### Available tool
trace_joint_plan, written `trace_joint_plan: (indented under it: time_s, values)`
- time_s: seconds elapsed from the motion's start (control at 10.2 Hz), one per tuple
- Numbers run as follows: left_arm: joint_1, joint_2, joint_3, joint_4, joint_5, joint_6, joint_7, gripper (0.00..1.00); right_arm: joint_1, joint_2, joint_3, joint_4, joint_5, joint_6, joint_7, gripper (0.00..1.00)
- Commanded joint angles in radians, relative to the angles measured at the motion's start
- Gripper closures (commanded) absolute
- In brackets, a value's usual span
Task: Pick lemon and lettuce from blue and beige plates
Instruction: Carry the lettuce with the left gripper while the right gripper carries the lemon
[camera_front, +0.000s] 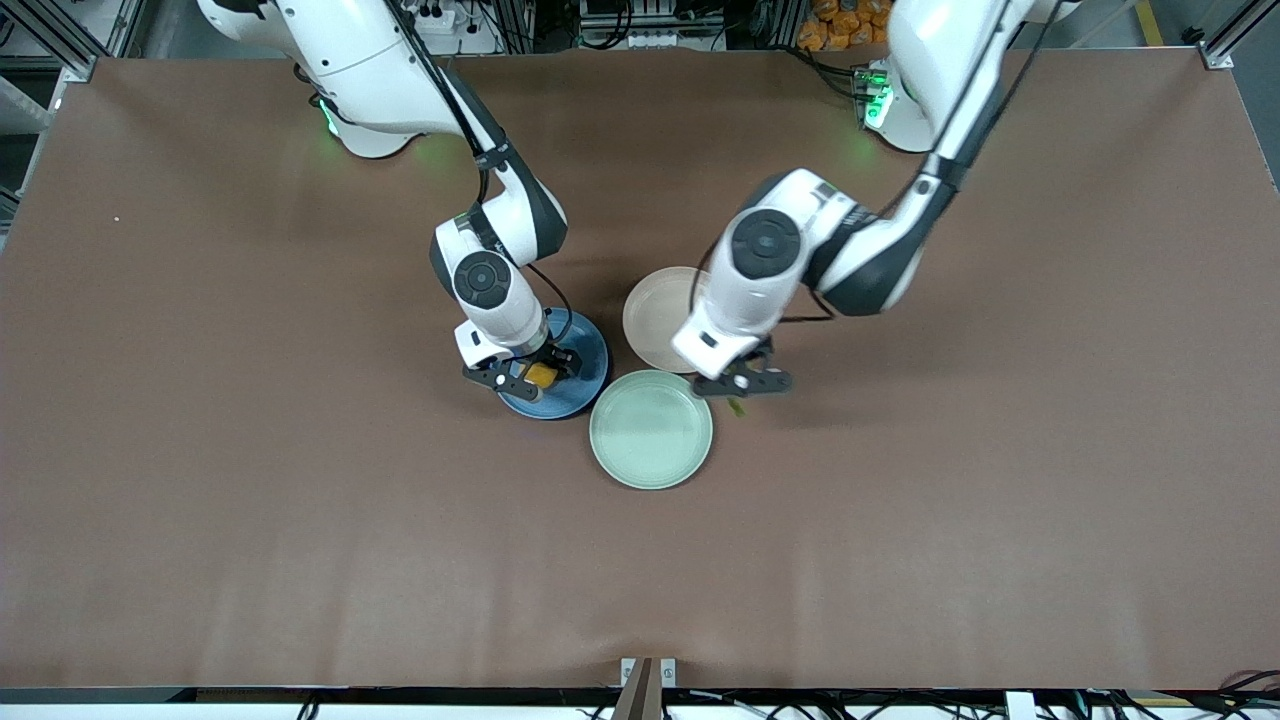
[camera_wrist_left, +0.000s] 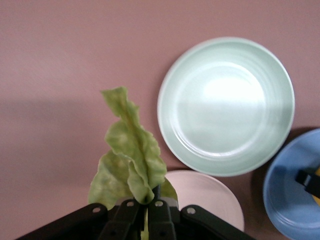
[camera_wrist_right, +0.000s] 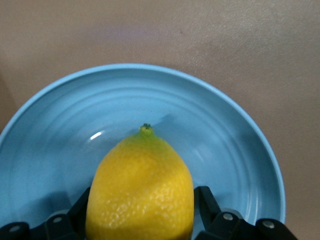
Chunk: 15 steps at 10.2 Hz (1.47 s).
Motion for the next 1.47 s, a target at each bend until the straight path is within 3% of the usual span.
trace_joint_plan:
  time_s: [0.0, 0.29, 0.69, 0.98, 1.37]
  values:
    - [0.090, -0.030, -0.009, -0.020, 0.026, -0.010, 0.108, 1.00, 0.012, 0.006, -0.009, 0.022, 0.017, -0.007, 0.029, 0.42]
    - [0.192, -0.048, -0.009, -0.021, 0.026, -0.068, 0.272, 1.00, 0.009, 0.005, -0.008, 0.060, 0.017, -0.056, 0.061, 0.57]
    - [0.302, -0.033, -0.006, -0.027, 0.028, -0.115, 0.427, 1.00, -0.041, 0.000, -0.012, 0.189, 0.009, -0.236, 0.043, 0.57]
    - [0.348, 0.005, -0.006, -0.020, 0.087, -0.110, 0.452, 1.00, -0.118, -0.008, -0.012, 0.215, 0.008, -0.294, -0.124, 0.57]
    - [0.376, 0.062, -0.006, -0.020, 0.115, -0.052, 0.453, 1.00, -0.237, -0.011, -0.012, 0.324, 0.005, -0.483, -0.360, 0.57]
